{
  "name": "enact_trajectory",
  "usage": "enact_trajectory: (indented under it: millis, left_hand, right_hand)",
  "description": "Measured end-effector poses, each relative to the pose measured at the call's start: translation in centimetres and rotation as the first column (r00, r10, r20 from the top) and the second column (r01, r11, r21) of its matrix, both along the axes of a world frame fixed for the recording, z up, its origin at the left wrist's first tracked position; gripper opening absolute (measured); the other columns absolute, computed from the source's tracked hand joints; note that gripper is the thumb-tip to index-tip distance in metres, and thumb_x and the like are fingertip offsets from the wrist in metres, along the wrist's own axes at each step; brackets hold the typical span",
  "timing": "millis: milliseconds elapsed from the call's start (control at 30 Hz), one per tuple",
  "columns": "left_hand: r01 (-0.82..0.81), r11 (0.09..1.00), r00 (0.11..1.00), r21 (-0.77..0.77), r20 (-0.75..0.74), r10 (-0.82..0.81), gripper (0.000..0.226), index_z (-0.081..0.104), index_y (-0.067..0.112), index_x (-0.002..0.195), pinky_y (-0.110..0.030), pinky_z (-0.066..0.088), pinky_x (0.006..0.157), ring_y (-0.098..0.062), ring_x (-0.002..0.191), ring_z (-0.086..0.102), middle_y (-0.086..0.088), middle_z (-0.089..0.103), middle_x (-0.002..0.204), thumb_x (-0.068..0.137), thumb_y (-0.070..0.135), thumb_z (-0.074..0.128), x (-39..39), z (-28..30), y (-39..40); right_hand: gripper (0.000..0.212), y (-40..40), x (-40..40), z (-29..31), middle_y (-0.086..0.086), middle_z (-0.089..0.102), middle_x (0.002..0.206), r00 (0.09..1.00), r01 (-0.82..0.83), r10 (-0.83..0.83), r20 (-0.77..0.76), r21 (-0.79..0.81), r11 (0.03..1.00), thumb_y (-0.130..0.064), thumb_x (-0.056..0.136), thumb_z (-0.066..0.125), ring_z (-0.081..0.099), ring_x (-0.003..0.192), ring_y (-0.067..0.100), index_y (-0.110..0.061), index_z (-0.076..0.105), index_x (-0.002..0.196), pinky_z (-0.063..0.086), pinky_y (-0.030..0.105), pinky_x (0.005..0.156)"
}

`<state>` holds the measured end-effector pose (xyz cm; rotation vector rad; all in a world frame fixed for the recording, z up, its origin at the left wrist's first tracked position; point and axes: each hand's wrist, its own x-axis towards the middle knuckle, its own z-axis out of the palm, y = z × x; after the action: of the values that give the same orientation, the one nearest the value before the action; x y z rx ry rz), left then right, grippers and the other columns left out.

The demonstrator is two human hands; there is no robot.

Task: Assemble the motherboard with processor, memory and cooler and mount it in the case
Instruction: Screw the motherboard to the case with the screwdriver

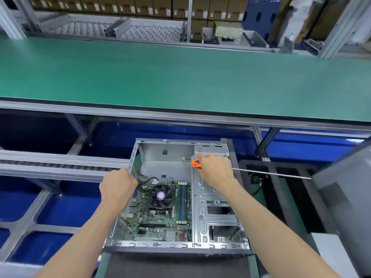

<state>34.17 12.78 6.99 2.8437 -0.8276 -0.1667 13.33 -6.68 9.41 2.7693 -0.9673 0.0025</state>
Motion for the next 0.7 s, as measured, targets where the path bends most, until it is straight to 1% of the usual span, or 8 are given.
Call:
enact_trajectory:
  millis: [100, 200, 300, 367, 433, 533, 633, 700]
  left_hand:
    - [0.054, 0.998, 0.998, 0.025, 0.020, -0.055, 0.030, 0.042, 0.013, 0.059, -0.031, 0.035, 0.057, -0.030, 0.064, 0.048, 0.000, 0.038, 0.059, 0.085, 0.014, 0.056, -0.1, 0.4, 0.3]
    - [0.100, 0.995, 0.989, 0.008, 0.105, -0.101, 0.043, 0.039, 0.012, 0.052, -0.029, 0.033, 0.052, -0.026, 0.054, 0.043, 0.001, 0.035, 0.051, 0.089, 0.022, 0.058, -1.3, 0.9, 0.8]
    - [0.189, 0.979, 0.967, -0.070, 0.187, -0.174, 0.048, 0.035, 0.013, 0.052, -0.025, 0.029, 0.046, -0.022, 0.044, 0.036, 0.003, 0.031, 0.045, 0.090, 0.029, 0.060, -2.7, 1.3, 1.9]
    - [0.283, 0.953, 0.947, -0.111, 0.188, -0.259, 0.034, 0.050, 0.010, 0.066, -0.027, 0.034, 0.046, -0.024, 0.045, 0.041, 0.001, 0.040, 0.047, 0.093, 0.030, 0.055, -3.0, 1.0, 2.8]
    - [0.393, 0.899, 0.919, -0.192, 0.105, -0.379, 0.024, 0.065, 0.015, 0.098, -0.034, 0.049, 0.054, -0.025, 0.052, 0.054, 0.002, 0.057, 0.056, 0.096, 0.035, 0.050, -3.5, 0.7, 3.7]
    - [0.502, 0.745, 0.811, -0.439, -0.059, -0.581, 0.024, 0.067, 0.034, 0.107, -0.022, 0.044, 0.057, -0.003, 0.052, 0.055, 0.015, 0.057, 0.053, 0.090, 0.048, 0.057, -5.5, 1.3, 4.9]
    - [0.537, 0.669, 0.700, -0.514, -0.171, -0.693, 0.028, 0.066, 0.035, 0.091, -0.017, 0.037, 0.059, -0.001, 0.062, 0.057, 0.023, 0.063, 0.065, 0.080, 0.060, 0.061, -7.2, 1.3, 5.3]
    - [0.545, 0.651, 0.673, -0.528, -0.188, -0.715, 0.026, 0.065, 0.035, 0.086, -0.020, 0.038, 0.058, -0.004, 0.058, 0.054, 0.019, 0.061, 0.061, 0.076, 0.059, 0.064, -7.6, 1.5, 5.7]
  right_hand:
    - [0.031, 1.0, -0.3, 0.0, -0.001, 0.052, 0.067, 1.000, 0.010, -0.010, -0.012, -0.051, 0.999, -0.024, 0.095, 0.056, 0.044, 0.050, 0.026, -0.017, 0.046, 0.123, 0.019, 0.027, 0.044]
    - [0.037, 2.4, -0.1, 0.2, 0.001, 0.065, 0.076, 0.998, -0.060, 0.061, 0.025, -0.030, 0.998, -0.050, 0.100, 0.049, 0.062, 0.060, 0.028, -0.018, 0.044, 0.117, 0.025, 0.028, 0.047]
    - [0.055, 4.8, 0.2, 0.3, 0.003, 0.064, 0.073, 0.993, -0.105, 0.106, 0.059, -0.015, 0.994, -0.067, 0.095, 0.040, 0.065, 0.064, 0.029, -0.017, 0.045, 0.116, 0.032, 0.031, 0.050]
    - [0.059, 6.8, 0.3, 0.3, 0.003, 0.059, 0.071, 0.991, -0.126, 0.124, 0.040, 0.026, 0.992, -0.070, 0.094, 0.038, 0.064, 0.065, 0.029, -0.015, 0.044, 0.115, 0.035, 0.032, 0.050]
    - [0.060, 8.9, 0.6, 0.5, 0.005, 0.063, 0.079, 0.989, -0.150, 0.150, 0.006, 0.071, 0.986, -0.070, 0.093, 0.039, 0.066, 0.069, 0.030, -0.013, 0.041, 0.113, 0.037, 0.033, 0.051]
    - [0.051, 12.2, 0.7, 0.8, 0.011, 0.064, 0.102, 0.984, -0.174, 0.179, -0.026, 0.132, 0.976, -0.054, 0.097, 0.050, 0.068, 0.084, 0.035, -0.008, 0.042, 0.117, 0.039, 0.039, 0.059]
    - [0.033, 14.6, -0.1, 1.6, 0.016, 0.056, 0.112, 0.979, -0.194, 0.200, -0.034, 0.126, 0.973, -0.007, 0.092, 0.062, 0.067, 0.091, 0.039, -0.002, 0.048, 0.121, 0.040, 0.042, 0.057]
    - [0.030, 15.4, -0.9, 2.2, 0.016, 0.054, 0.112, 0.979, -0.200, 0.205, -0.023, 0.126, 0.972, -0.001, 0.090, 0.060, 0.065, 0.091, 0.038, -0.003, 0.051, 0.119, 0.041, 0.043, 0.059]
